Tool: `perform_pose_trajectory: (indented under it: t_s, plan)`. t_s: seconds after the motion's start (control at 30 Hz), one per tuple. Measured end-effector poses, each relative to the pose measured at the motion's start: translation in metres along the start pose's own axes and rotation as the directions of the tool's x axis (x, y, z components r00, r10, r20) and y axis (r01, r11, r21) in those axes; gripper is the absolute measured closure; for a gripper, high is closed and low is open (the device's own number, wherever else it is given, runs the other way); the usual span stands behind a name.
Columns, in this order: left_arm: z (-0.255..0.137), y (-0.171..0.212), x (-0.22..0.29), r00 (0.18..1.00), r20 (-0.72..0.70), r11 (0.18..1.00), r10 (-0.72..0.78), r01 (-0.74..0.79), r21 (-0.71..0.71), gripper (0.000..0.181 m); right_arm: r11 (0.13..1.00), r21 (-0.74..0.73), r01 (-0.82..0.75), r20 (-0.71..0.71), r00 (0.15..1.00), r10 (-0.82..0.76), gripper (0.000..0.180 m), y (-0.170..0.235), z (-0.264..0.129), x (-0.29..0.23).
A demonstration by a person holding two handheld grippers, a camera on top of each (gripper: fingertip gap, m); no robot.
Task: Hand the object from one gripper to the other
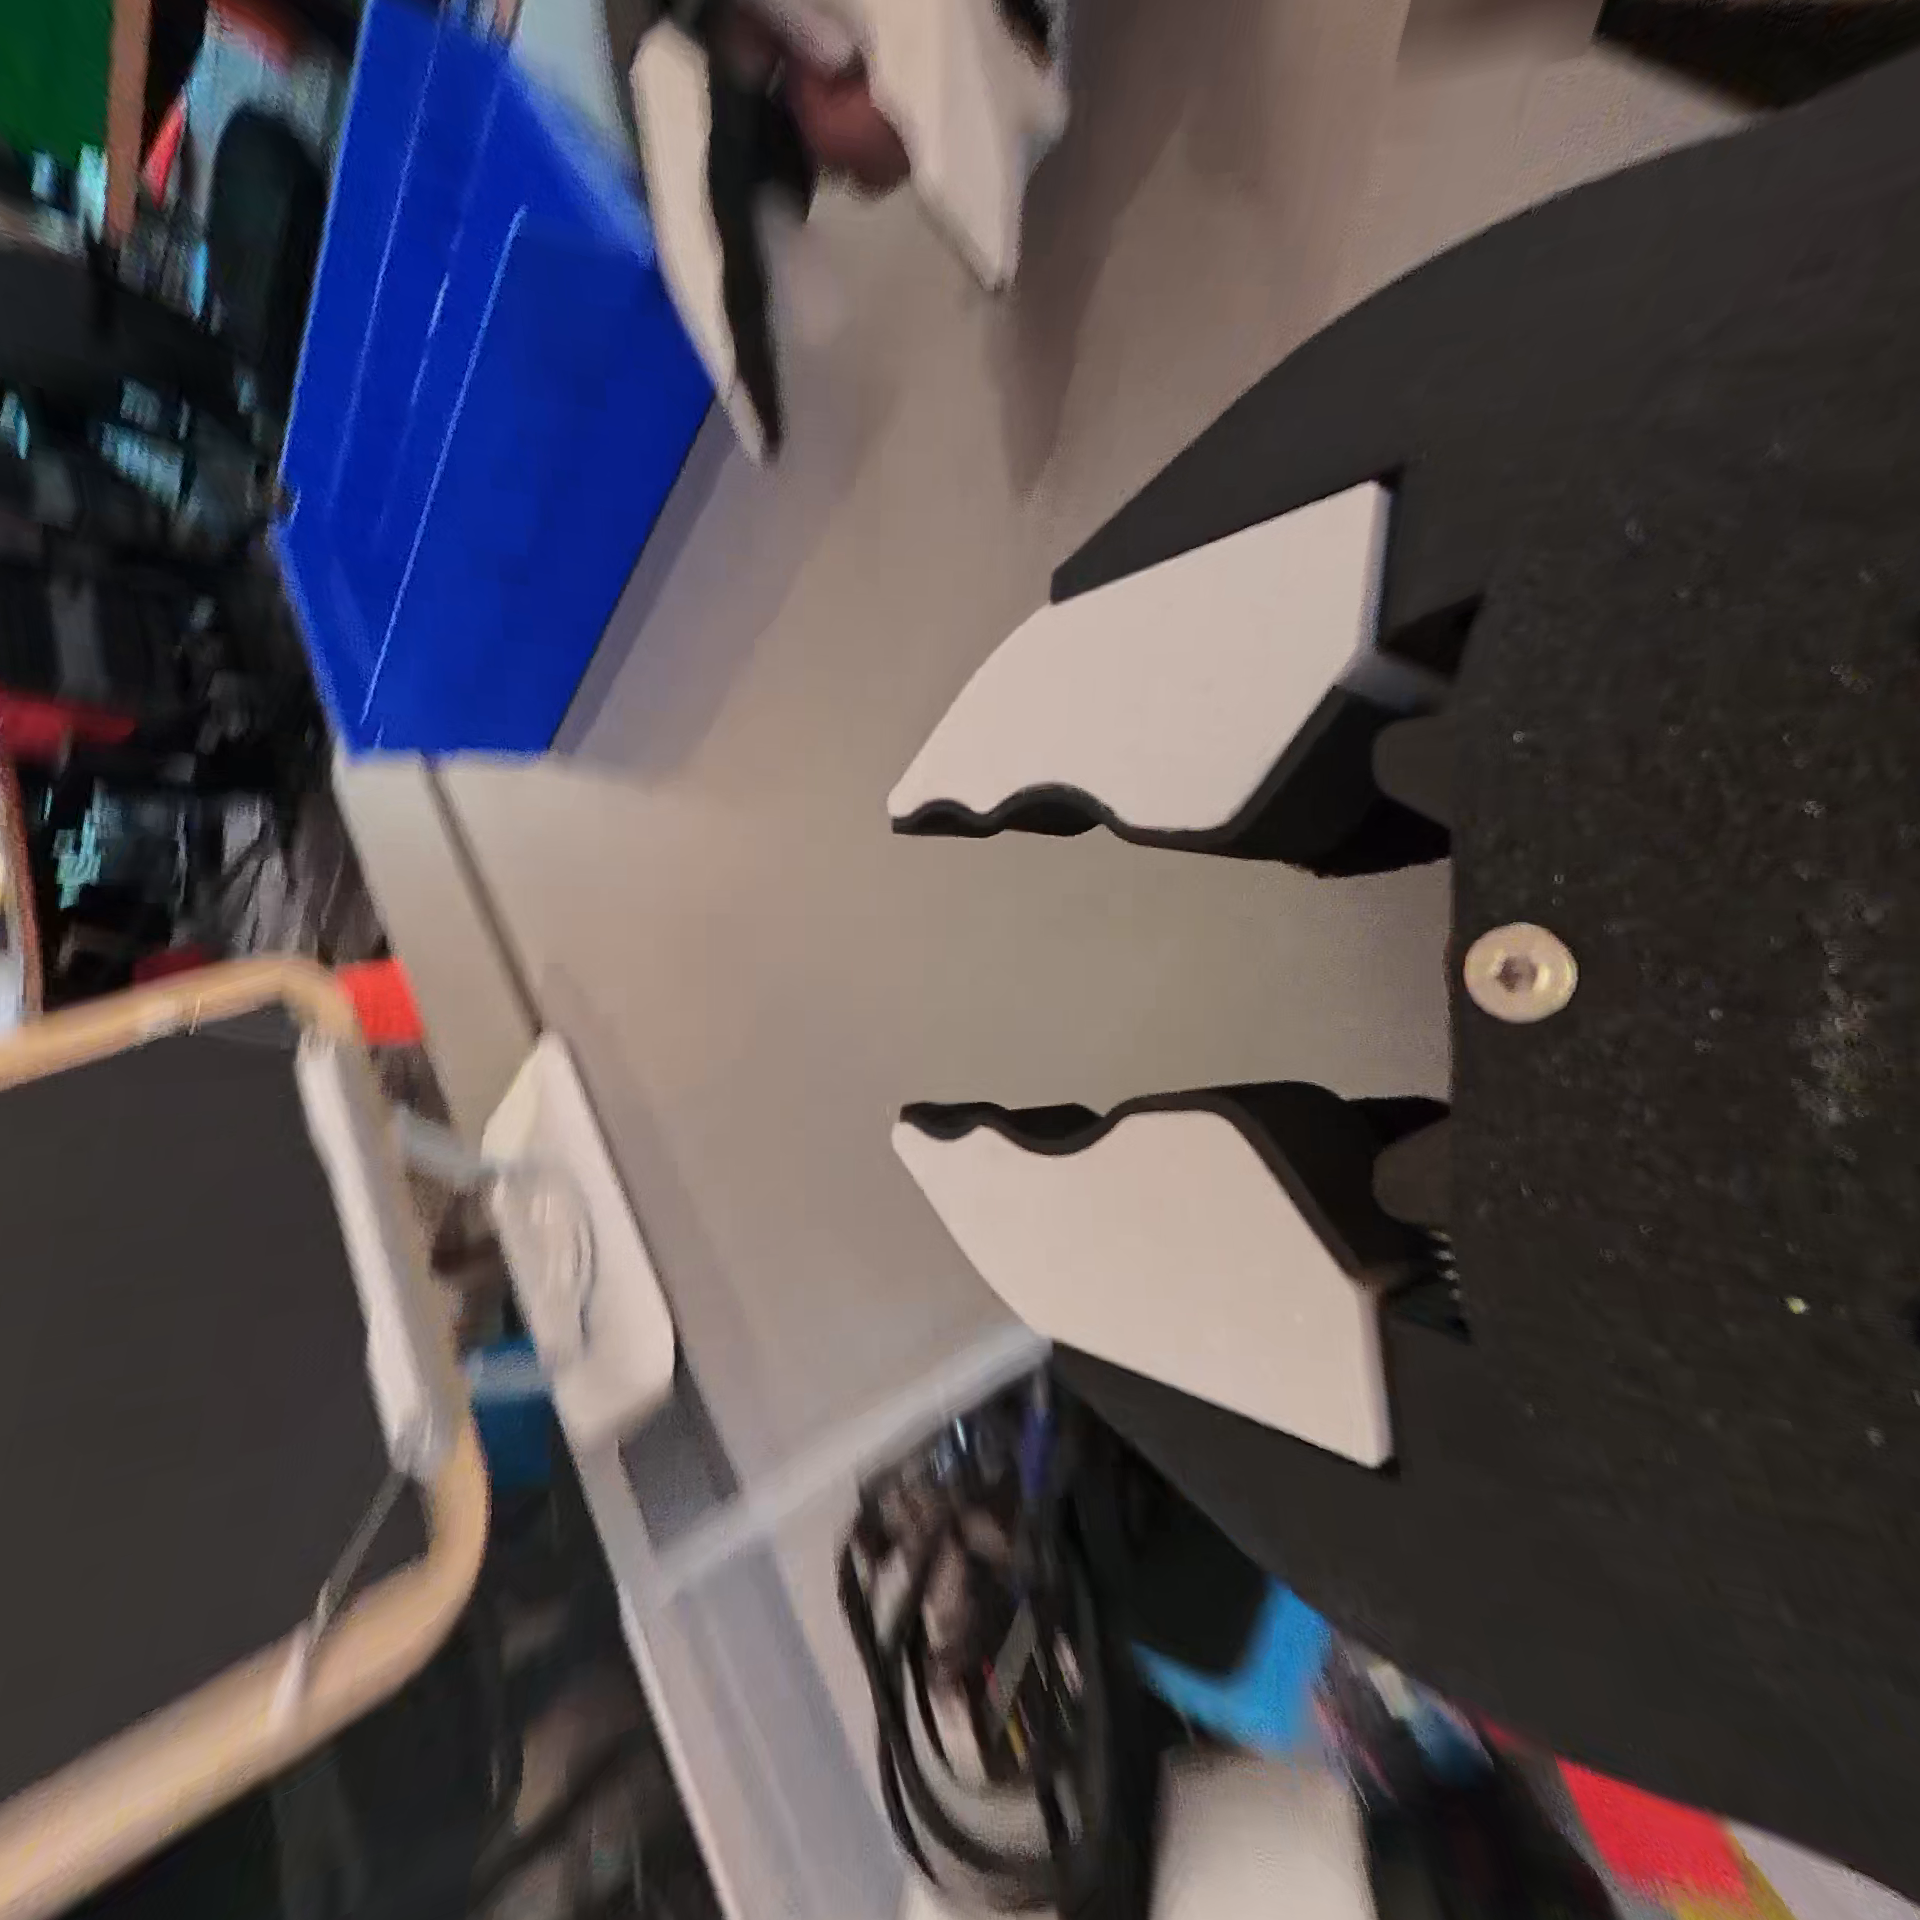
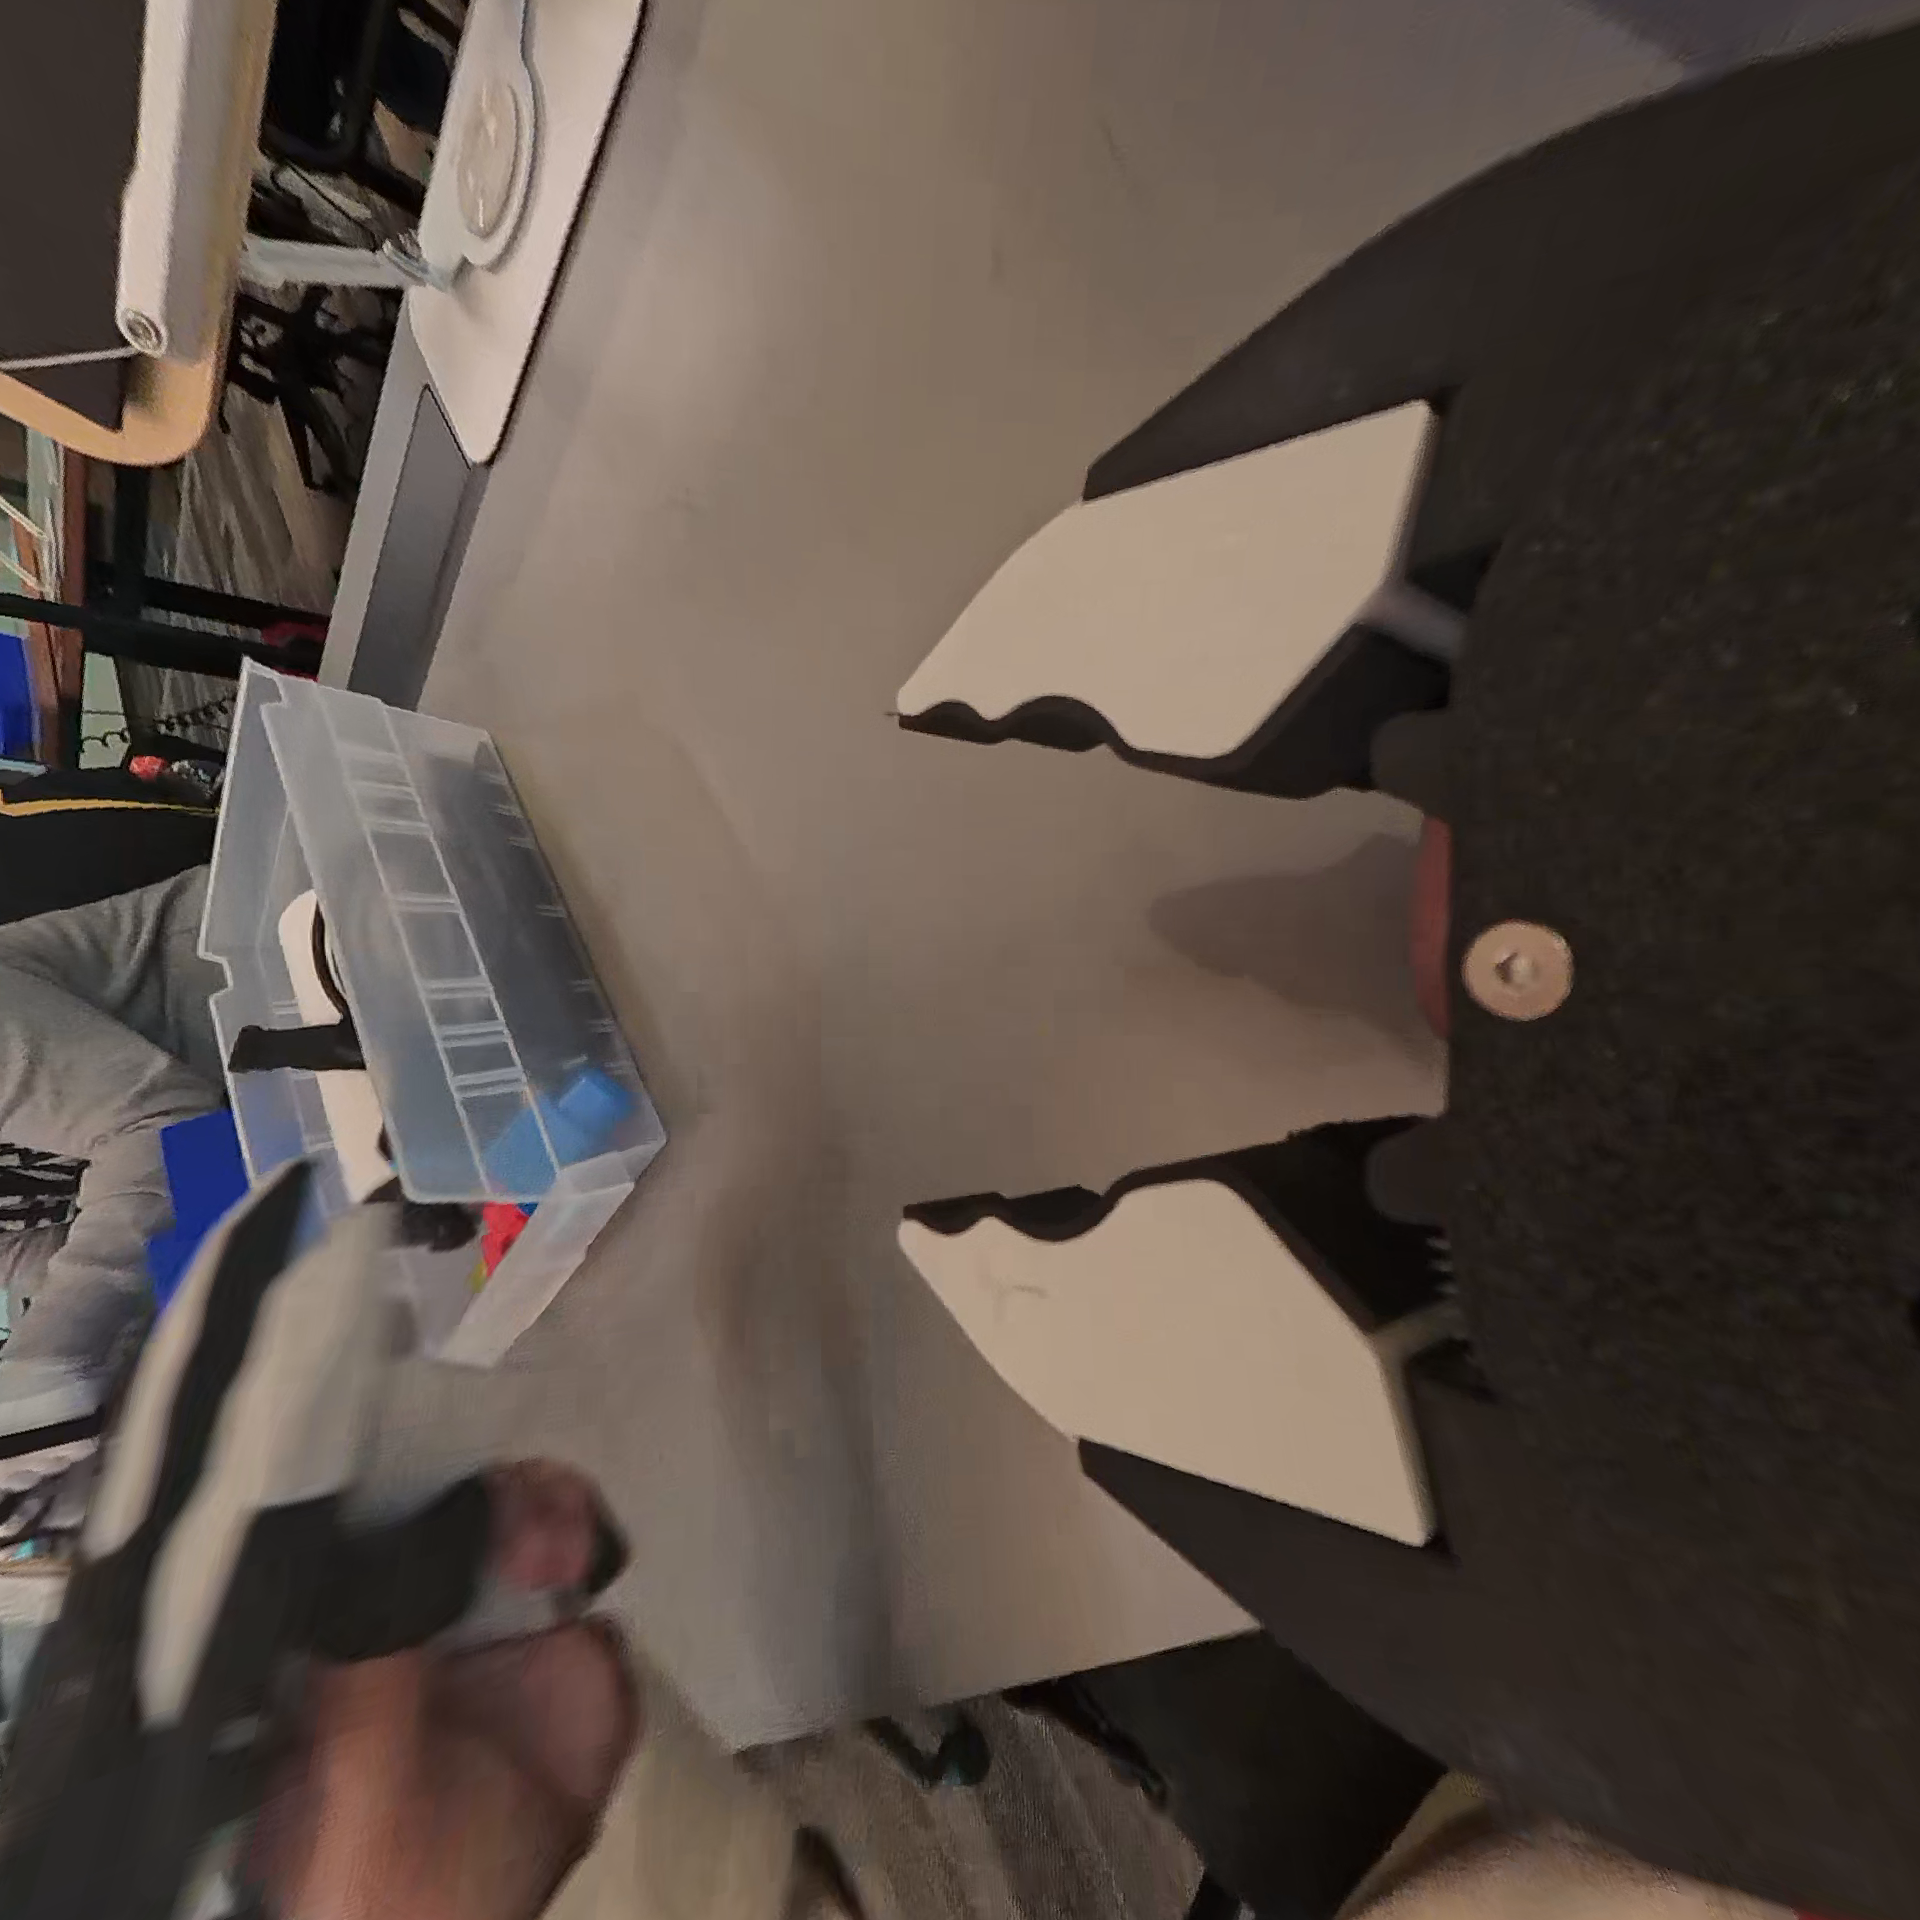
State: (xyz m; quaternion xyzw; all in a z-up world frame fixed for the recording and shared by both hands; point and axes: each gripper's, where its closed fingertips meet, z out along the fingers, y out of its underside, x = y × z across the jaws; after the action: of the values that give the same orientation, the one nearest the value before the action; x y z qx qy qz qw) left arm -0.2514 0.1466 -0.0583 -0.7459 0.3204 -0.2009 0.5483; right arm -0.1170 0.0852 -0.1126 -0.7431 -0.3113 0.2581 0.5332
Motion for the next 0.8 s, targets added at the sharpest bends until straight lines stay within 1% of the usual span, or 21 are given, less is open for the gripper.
perform_pose_trajectory:
  t_s: [0.03,0.07,0.13,0.2,0.27,0.33,0.4,0.47,0.7,0.8]
  plan:
    - [-0.008,-0.003,-0.027,0.996,0.083,1.0,-0.027,0.027,-0.007,0.133,0.999,-0.009,0.031,-0.019,0.999,-0.031,0.098,0.003,-0.002,0.002]
    - [-0.015,0.002,-0.055,0.983,0.171,0.996,-0.06,0.07,-0.048,0.133,0.998,-0.025,0.065,-0.04,0.997,-0.066,0.098,0.006,-0.003,0.005]
    - [-0.025,0.023,-0.105,0.942,0.31,0.971,-0.128,0.183,-0.152,0.13,0.992,-0.047,0.114,-0.047,0.992,-0.116,0.098,0.011,-0.004,0.004]
    - [-0.025,0.043,-0.135,0.906,0.358,0.931,-0.225,0.308,-0.196,0.121,0.992,-0.045,0.115,-0.026,0.993,-0.117,0.1,0.011,-0.003,0.0]
    - [-0.019,0.062,-0.152,0.875,0.371,0.882,-0.311,0.411,-0.23,0.122,0.994,-0.05,0.1,0.003,0.995,-0.1,0.1,0.013,0.0,-0.006]
    - [-0.011,0.075,-0.157,0.856,0.348,0.846,-0.382,0.475,-0.24,0.127,0.994,-0.063,0.088,0.018,0.996,-0.087,0.1,0.017,0.002,-0.007]
    - [-0.005,0.078,-0.158,0.847,0.326,0.838,-0.421,0.5,-0.218,0.136,0.995,-0.072,0.069,0.031,0.997,-0.067,0.101,0.019,0.003,-0.008]
    - [-0.002,0.081,-0.159,0.852,0.33,0.842,-0.406,0.489,-0.228,0.156,0.996,-0.069,0.051,0.03,0.998,-0.049,0.103,0.018,0.002,-0.005]
    - [-0.003,0.079,-0.154,0.869,0.324,0.86,-0.374,0.456,-0.228,0.157,0.998,-0.06,-0.03,0.032,0.999,0.032,0.106,0.018,0.002,0.003]
    - [-0.009,0.067,-0.155,0.88,0.324,0.886,-0.346,0.42,-0.195,0.158,0.998,-0.054,-0.036,0.027,0.999,0.038,0.106,0.018,0.002,0.006]
